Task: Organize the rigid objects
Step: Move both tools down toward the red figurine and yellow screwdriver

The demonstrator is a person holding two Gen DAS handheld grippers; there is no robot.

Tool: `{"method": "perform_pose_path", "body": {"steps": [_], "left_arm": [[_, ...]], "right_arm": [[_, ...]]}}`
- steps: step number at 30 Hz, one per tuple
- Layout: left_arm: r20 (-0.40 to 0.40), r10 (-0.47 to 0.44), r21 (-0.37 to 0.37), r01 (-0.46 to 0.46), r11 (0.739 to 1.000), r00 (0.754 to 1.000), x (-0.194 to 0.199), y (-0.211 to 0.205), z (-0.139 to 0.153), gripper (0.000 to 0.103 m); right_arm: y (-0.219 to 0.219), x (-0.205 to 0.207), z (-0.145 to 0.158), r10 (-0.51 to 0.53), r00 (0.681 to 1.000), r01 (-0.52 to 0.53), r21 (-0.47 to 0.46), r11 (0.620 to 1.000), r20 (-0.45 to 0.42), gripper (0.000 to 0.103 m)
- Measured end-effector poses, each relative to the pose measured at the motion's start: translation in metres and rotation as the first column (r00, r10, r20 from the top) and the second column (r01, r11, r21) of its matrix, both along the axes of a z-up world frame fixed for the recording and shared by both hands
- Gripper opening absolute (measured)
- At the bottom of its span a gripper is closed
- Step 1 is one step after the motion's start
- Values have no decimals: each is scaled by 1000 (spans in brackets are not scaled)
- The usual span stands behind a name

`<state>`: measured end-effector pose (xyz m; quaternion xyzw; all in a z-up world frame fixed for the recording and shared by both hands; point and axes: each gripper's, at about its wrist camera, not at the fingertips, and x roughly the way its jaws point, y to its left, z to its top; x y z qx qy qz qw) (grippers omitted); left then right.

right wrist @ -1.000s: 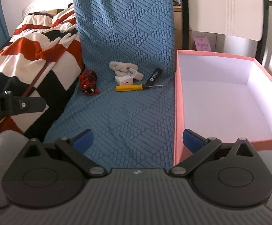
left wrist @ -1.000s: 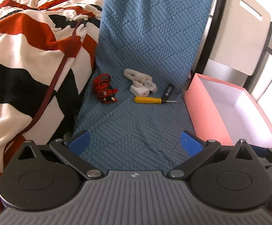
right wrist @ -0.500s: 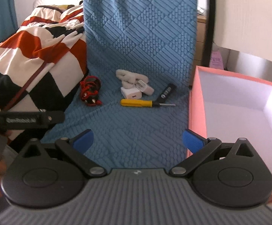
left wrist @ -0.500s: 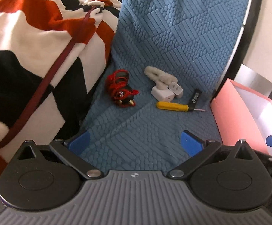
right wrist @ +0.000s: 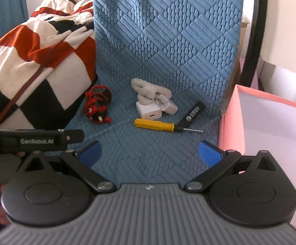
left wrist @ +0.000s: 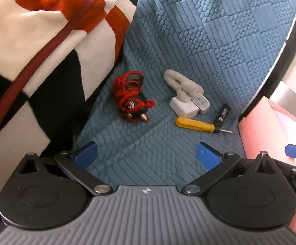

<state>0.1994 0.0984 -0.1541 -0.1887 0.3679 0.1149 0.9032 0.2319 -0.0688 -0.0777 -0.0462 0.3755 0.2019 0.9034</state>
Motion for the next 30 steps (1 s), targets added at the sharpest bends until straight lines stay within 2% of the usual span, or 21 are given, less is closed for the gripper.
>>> {"method": "perform_pose_path", "body": {"steps": [6, 10, 15, 17, 20, 23, 26, 30], "left_arm": [[-29, 42, -37, -43, 998, 999, 13, 22, -9, 103], [-50, 53, -54, -56, 997, 997, 23, 29, -15, 103], [-67, 35, -95, -41, 995, 997, 42, 39, -25, 103], [-79, 31, -114, -40, 993, 996, 51, 44, -30, 103], [-86, 27, -115, -37, 993, 996, 66, 45, -36, 103], [-117, 26, -109, -39, 993, 993, 81, 45, -43, 103], [-146, 17, -121, -35, 992, 989, 91, 47, -48, 103], [-150, 42, -105, -58, 993, 988, 100, 52, -51, 103]], "right_arm": [[5, 36, -11, 46, 997, -40, 99, 994, -59, 103], [19, 60, -19, 82, 995, -80, 36, 996, -65, 103], [38, 81, -39, 151, 986, -158, -122, 980, -65, 103], [43, 89, -48, 177, 982, -186, -160, 969, -72, 95], [47, 105, -58, 210, 973, -225, -194, 955, -95, 92], [47, 121, -71, 199, 976, -217, -262, 940, -93, 86], [39, 141, -82, 148, 981, -177, -256, 950, -129, 86], [35, 156, -90, 162, 977, -193, -244, 951, -141, 87]]}}
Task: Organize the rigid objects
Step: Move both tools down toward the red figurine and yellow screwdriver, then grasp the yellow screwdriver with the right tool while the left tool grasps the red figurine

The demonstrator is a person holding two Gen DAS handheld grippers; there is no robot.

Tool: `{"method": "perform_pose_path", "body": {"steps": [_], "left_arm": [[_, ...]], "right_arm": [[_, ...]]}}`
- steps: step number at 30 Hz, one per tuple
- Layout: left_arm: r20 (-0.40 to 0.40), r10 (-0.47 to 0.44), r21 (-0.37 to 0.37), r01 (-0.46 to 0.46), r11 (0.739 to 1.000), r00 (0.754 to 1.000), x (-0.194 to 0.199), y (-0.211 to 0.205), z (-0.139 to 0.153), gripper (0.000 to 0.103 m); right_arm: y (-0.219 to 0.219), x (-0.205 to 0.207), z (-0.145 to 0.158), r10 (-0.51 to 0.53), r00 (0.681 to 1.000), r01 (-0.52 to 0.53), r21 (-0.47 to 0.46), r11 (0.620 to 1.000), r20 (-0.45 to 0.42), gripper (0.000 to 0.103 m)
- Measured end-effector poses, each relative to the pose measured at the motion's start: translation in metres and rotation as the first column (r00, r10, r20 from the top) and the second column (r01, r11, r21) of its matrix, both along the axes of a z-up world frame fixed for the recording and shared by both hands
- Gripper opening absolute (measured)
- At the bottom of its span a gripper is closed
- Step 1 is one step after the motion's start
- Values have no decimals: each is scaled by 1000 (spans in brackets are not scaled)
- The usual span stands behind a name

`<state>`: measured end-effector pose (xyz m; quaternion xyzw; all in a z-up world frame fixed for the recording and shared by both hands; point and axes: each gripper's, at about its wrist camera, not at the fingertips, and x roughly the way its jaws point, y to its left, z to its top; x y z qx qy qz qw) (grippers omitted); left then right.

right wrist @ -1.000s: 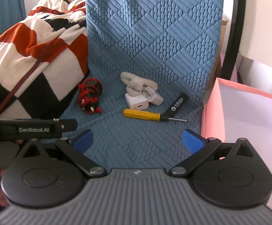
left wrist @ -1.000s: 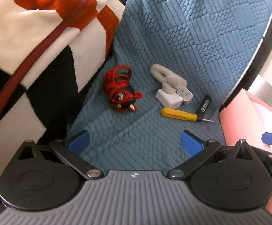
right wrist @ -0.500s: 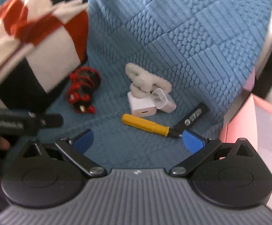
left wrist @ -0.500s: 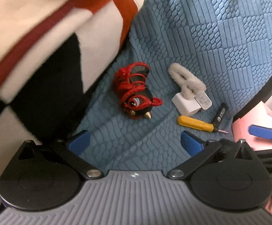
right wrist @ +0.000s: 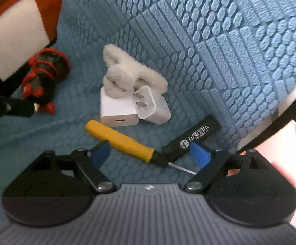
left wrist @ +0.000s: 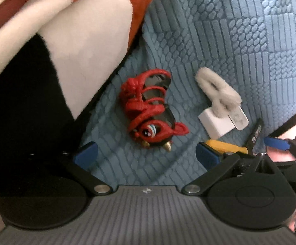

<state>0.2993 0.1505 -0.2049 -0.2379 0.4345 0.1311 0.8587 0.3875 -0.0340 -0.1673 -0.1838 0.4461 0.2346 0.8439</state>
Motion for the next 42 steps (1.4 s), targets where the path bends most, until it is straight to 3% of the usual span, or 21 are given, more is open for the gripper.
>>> {"method": "perform_pose_path", "body": {"steps": [4, 12, 19, 26, 29, 33, 42], "left_arm": [[-21, -8, 13, 8, 1000, 1000, 10, -2, -4, 103], [-24, -1, 47, 2, 999, 1000, 26, -2, -8, 103], [18, 1, 56, -2, 998, 1000, 25, -6, -12, 97], [20, 17, 84, -19, 996, 1000, 27, -7, -16, 83], [32, -2, 90, -1, 996, 999, 32, -8, -12, 73], [39, -33, 108, 28, 994, 999, 30, -13, -8, 71], [169, -39, 4, 38, 999, 985, -1, -18, 22, 71]], "right_arm": [[-4, 15, -12, -27, 994, 32, 48, 998, -103, 87], [-3, 23, -27, -32, 985, 38, 38, 999, -167, 84], [-3, 20, -14, -7, 971, 21, 53, 998, -237, 38], [12, -3, -9, 59, 973, -44, 71, 996, -223, 24], [14, -16, -6, 63, 975, -46, 85, 995, -211, 22], [16, -25, -3, 56, 977, -35, 105, 994, -208, 21], [12, -51, 7, 42, 977, -20, 104, 994, -208, 21]]}}
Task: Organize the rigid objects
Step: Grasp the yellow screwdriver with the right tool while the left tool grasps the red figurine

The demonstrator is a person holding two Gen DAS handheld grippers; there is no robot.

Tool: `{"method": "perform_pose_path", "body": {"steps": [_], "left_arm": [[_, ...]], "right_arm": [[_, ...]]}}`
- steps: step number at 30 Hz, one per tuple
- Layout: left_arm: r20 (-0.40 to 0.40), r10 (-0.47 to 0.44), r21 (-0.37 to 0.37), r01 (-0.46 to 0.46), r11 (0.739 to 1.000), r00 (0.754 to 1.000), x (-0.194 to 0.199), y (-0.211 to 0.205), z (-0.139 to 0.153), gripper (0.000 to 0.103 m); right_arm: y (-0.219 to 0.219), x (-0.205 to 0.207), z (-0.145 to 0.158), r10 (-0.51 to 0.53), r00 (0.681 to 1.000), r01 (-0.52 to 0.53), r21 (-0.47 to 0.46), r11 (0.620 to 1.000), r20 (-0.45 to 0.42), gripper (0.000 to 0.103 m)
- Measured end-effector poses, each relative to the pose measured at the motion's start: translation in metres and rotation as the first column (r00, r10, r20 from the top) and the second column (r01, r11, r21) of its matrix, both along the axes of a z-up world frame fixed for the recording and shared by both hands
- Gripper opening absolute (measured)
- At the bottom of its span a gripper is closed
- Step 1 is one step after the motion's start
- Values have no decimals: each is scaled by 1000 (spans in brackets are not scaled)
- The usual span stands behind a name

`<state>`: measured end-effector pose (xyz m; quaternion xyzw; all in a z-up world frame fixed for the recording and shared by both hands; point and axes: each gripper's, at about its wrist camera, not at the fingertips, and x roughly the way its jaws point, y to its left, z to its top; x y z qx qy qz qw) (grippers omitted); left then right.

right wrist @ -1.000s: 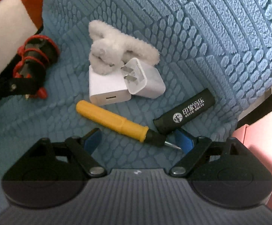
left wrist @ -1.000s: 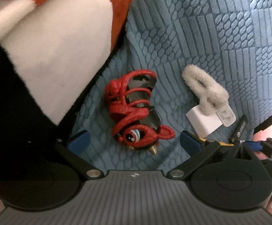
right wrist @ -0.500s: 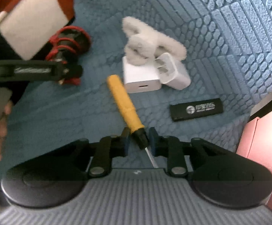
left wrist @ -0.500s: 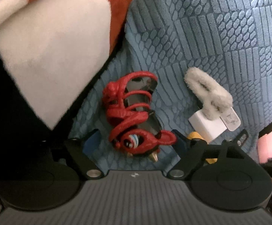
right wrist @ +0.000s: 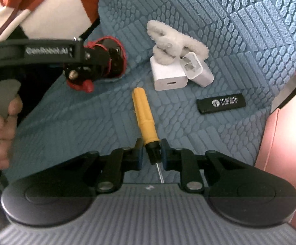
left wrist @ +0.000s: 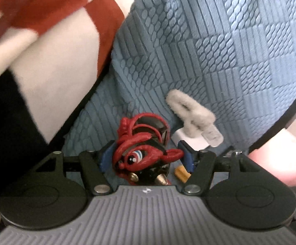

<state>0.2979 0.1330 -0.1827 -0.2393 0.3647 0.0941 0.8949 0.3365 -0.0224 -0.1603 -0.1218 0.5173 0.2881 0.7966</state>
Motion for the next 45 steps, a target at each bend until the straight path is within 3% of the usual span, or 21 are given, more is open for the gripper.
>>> {"method": "perform_pose_path", "body": {"steps": [5, 8, 9, 10, 13, 20, 27, 35, 42, 45], "left_arm": [[11, 23, -128, -21, 992, 1000, -27, 9, 7, 70], [9, 21, -148, -19, 989, 1000, -44, 7, 9, 69], [6, 19, -150, -18, 989, 1000, -49, 5, 10, 66], [6, 15, -152, -14, 988, 1000, -54, 3, 11, 46], [-1, -3, -200, 2, 980, 1000, -70, 2, 15, 34], [3, 2, -211, -2, 977, 1000, -91, 0, 17, 32], [26, -7, -246, 13, 969, 1000, -101, 8, 19, 35], [-15, -38, -210, 34, 977, 999, -102, -2, 15, 73], [-34, -91, -126, 86, 988, 995, -95, -16, 10, 74], [-36, -101, -105, 96, 990, 994, -93, -20, 9, 76]], "right_arm": [[-9, -15, 8, -44, 999, 44, 0, 999, 15, 21], [-14, -27, 12, -67, 998, 67, 2, 998, 19, 21], [-15, -33, 13, -73, 997, 73, 2, 997, 21, 21], [-16, -39, 15, -79, 997, 79, 0, 997, 25, 20], [-15, -55, 18, -85, 996, 85, -10, 996, 41, 19], [-14, -87, 20, -123, 991, 124, -12, 992, 54, 18], [-20, -108, 10, -187, 982, 187, -3, 982, 3, 18], [-26, -109, 3, -232, 972, 233, 40, 972, -33, 20], [-27, -101, 4, -251, 967, 253, 101, 962, -36, 22], [-21, -100, 1, -237, 971, 237, 78, 968, -21, 22]]}}
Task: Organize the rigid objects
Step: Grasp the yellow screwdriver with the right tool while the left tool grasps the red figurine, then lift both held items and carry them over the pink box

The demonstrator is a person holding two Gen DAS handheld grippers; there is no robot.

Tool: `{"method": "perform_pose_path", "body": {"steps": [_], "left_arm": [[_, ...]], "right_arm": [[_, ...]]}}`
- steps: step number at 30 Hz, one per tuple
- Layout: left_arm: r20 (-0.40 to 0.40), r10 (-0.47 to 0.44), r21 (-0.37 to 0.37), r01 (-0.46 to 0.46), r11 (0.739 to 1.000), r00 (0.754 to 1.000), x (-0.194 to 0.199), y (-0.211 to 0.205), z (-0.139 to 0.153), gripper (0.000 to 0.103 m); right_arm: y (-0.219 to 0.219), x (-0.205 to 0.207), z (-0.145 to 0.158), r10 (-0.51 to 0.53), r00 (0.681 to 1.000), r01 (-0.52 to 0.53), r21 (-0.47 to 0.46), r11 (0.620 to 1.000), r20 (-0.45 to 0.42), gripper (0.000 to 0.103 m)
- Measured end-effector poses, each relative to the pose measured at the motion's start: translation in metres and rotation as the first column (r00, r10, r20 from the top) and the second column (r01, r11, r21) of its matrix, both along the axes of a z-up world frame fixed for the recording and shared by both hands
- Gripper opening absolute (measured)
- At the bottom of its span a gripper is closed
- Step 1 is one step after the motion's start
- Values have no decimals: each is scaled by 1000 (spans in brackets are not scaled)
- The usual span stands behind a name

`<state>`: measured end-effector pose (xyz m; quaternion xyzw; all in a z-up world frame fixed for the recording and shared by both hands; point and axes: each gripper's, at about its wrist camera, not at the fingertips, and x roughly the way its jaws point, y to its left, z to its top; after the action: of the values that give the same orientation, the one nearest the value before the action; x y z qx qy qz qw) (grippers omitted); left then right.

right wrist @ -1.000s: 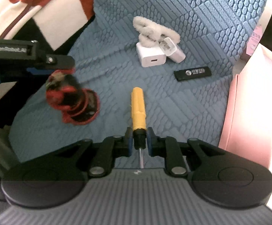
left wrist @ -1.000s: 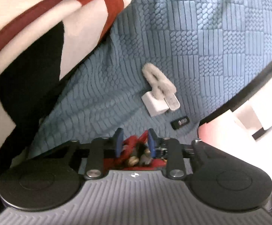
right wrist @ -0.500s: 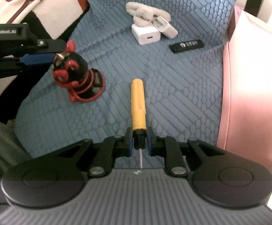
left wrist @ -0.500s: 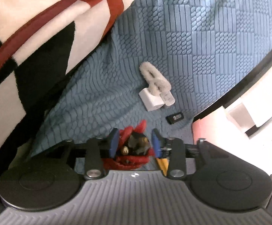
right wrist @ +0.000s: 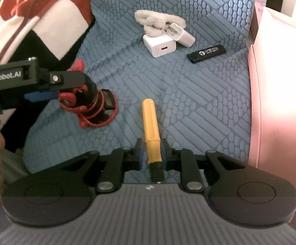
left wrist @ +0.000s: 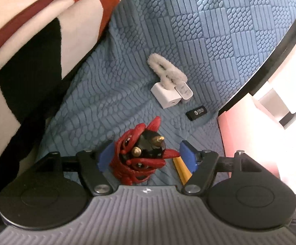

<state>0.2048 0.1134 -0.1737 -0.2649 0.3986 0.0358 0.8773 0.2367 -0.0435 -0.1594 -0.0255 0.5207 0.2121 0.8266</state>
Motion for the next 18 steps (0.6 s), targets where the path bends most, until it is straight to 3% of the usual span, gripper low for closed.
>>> {"method": "perform_pose_path", "body": {"steps": [3, 5, 11, 18], "left_arm": [[-17, -22, -13, 21, 1000, 1000, 4, -3, -5, 78], [-40, -20, -12, 20, 1000, 999, 7, -6, -9, 89], [-71, -37, 44, 40, 998, 997, 16, -16, -15, 90], [-44, -12, 60, 14, 998, 999, 21, -18, -16, 89]], "right_arm": [[3, 3, -7, 1, 1000, -1, -16, 1000, -13, 22], [2, 6, -13, -5, 1000, 5, -18, 1000, -29, 23], [9, 4, -16, 19, 1000, -19, -42, 999, -8, 21], [8, 2, -12, 10, 1000, -10, -34, 999, -3, 20]]}}
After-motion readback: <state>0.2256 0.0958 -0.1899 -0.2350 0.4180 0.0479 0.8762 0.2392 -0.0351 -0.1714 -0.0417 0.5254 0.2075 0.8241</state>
